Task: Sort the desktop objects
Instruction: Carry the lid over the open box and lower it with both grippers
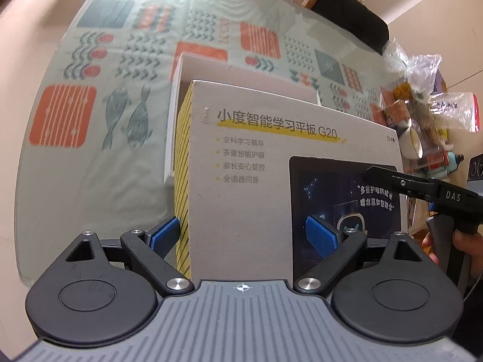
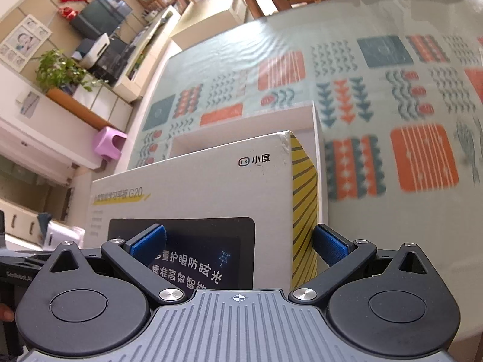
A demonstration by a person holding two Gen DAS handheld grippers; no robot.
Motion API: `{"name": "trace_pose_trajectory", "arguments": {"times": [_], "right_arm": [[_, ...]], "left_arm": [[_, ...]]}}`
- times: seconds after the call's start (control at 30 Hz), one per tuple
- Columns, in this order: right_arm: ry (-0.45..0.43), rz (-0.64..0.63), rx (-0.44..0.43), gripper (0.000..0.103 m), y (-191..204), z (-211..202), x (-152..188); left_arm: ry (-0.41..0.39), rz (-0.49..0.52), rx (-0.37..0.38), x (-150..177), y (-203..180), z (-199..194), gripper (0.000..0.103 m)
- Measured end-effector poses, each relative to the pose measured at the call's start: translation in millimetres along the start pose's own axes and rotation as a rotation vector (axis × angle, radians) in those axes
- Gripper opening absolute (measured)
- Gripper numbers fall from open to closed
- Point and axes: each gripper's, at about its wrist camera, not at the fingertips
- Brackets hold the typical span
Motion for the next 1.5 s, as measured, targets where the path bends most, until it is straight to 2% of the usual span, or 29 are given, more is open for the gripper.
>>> {"name": "trace_pose_trajectory", "arguments": {"times": [0.33, 0.6, 0.97, 1.5], "right_arm": [[0.015, 0.071, 0.015, 0.103, 7, -6, 65], [0.052, 0.065, 0.023, 0.103, 13, -2, 88], [0.087, 0.055, 0.023, 0.103, 8, 6, 91], [0.102, 0.038, 0.016, 0.103, 1, 4, 72]], "left_arm": [[-0.037, 0.032, -0.039, 45, 8, -16, 0.103], [-0.012, 0.007, -0.051, 73, 21, -17, 0.103], [0.032, -0.033, -0.061, 92, 31, -7, 0.103], [0.036, -0.054, -0.078, 72, 21, 3, 0.103]]}}
Point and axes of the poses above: each gripper's, at about its wrist camera, not at the fingertips, and z roughly the way its jaws point, y to its left, x to its underside, and after that the axes turned 8 degrees about -y, right-handed
